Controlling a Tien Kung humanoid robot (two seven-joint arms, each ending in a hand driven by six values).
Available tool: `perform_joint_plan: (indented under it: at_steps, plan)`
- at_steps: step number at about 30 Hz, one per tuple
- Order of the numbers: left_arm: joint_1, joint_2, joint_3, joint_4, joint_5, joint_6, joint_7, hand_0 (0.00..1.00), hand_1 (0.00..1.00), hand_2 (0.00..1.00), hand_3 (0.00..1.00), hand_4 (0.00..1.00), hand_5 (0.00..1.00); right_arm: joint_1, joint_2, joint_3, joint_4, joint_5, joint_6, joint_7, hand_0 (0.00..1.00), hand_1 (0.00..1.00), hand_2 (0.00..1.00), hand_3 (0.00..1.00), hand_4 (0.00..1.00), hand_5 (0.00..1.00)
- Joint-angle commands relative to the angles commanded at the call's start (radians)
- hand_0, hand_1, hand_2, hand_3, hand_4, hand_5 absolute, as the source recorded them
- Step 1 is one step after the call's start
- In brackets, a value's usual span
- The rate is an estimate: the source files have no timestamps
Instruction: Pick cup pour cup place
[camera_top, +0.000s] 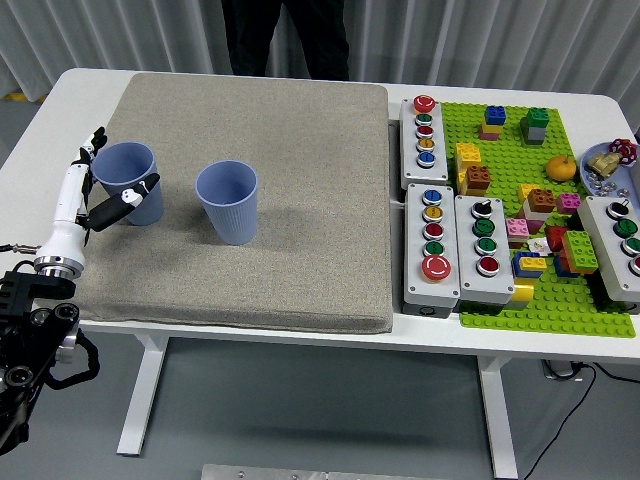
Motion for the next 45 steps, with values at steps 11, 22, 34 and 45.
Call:
perform_joint_plan:
  at_steps: [11, 22, 34, 45]
  plan:
    - [0.023, 0.003, -0.027, -0.049, 0.01, 0.004, 0.004, 0.841, 0.9, 0.998, 0.998, 0.998, 0.476, -0.002, 0.0, 0.001, 0.0, 0.001, 0.0, 0.0, 0.747, 0.715, 0.733, 0.636, 0.193, 0.412]
    - [-0.02, 0.026, -0.155, -0.325, 0.008, -0.01, 0.039, 0.848, 0.884, 0.998, 0.998, 0.998, 0.626, 0.0, -0.003, 0.002, 0.0, 0.001, -0.001, 0.0, 0.747, 0.715, 0.733, 0.635, 0.193, 0.412]
    - [-0.159, 0.025, -0.298, -0.381, -0.041, -0.049, 0.062, 0.847, 0.882, 0.998, 0.998, 0.998, 0.677, 0.001, -0.005, 0.001, 0.0, 0.002, -0.003, 0.004, 0.748, 0.715, 0.733, 0.635, 0.193, 0.411]
    - [-0.175, 0.027, -0.326, -0.284, -0.219, -0.117, 0.07, 0.839, 0.872, 0.998, 0.998, 0.998, 0.806, -0.001, -0.002, 0.001, 0.0, 0.0, -0.003, 0.002, 0.747, 0.716, 0.732, 0.636, 0.193, 0.411]
